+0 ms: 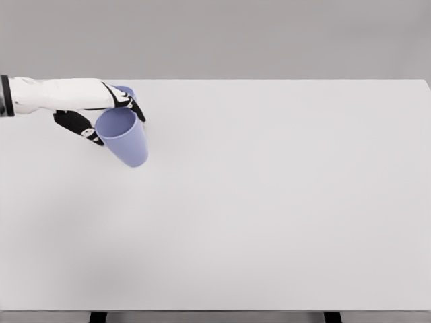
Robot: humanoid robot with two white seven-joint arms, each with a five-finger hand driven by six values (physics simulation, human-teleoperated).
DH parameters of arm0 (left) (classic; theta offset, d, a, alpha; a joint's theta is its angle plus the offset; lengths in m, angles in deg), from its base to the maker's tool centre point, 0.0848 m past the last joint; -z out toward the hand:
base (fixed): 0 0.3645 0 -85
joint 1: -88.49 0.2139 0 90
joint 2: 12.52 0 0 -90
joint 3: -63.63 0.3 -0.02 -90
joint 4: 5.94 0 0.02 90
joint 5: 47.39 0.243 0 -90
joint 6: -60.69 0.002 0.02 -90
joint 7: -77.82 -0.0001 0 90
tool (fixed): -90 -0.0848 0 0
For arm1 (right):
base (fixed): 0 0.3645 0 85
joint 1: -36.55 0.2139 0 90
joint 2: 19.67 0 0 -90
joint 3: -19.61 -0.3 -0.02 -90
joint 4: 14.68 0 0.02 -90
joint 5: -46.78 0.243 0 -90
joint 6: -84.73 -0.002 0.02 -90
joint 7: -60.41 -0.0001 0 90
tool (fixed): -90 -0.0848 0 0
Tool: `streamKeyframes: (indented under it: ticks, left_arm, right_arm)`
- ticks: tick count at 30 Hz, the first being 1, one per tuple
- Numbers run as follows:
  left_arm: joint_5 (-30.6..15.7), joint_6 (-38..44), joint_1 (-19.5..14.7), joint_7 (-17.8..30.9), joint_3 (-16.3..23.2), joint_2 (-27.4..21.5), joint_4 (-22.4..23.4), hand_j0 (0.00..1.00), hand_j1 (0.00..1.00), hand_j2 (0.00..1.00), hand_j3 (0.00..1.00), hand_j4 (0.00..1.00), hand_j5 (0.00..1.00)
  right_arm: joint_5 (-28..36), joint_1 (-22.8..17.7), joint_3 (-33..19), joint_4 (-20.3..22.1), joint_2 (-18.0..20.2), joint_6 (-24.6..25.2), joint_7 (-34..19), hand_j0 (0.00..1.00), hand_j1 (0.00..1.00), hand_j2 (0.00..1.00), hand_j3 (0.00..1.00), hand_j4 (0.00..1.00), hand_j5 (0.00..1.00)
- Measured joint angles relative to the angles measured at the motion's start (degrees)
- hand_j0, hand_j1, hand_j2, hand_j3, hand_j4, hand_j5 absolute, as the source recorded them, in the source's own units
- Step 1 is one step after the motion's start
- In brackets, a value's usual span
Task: Place the right cup on the left cup with left arm
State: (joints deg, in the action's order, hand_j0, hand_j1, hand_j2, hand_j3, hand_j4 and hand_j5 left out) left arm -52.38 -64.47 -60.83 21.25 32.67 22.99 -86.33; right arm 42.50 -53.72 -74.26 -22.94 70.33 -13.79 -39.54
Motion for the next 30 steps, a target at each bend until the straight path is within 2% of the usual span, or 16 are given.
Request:
streamKeyframes:
  ticks: [6, 17, 30]
  left_arm:
    - [-0.04, 0.01, -2.11, 0.01, -0.21, -0.67, 0.93, 0.6, 0.6, 0.6, 0.6, 0.6, 0.6]
    - [0.44, 0.02, -7.12, 0.0, 0.25, -0.53, 6.58, 0.6, 0.6, 0.6, 0.6, 0.6, 0.6]
    - [1.73, 0.0, -10.72, 0.04, 2.35, 4.01, 15.1, 0.61, 0.61, 0.61, 0.61, 0.61, 0.61]
  right_arm:
    - [0.0, 0.0, 0.0, 0.0, 0.0, 0.0, 0.02, 1.0, 1.0, 1.0, 1.0, 1.0, 1.0]
    - [0.0, -0.09, 0.01, -0.01, 0.0, 0.0, 0.0, 1.0, 1.0, 1.0, 1.0, 1.0, 1.0]
    - [0.0, -0.09, 0.0, -0.01, 0.0, 0.0, 0.0, 1.0, 1.0, 1.0, 1.0, 1.0, 1.0]
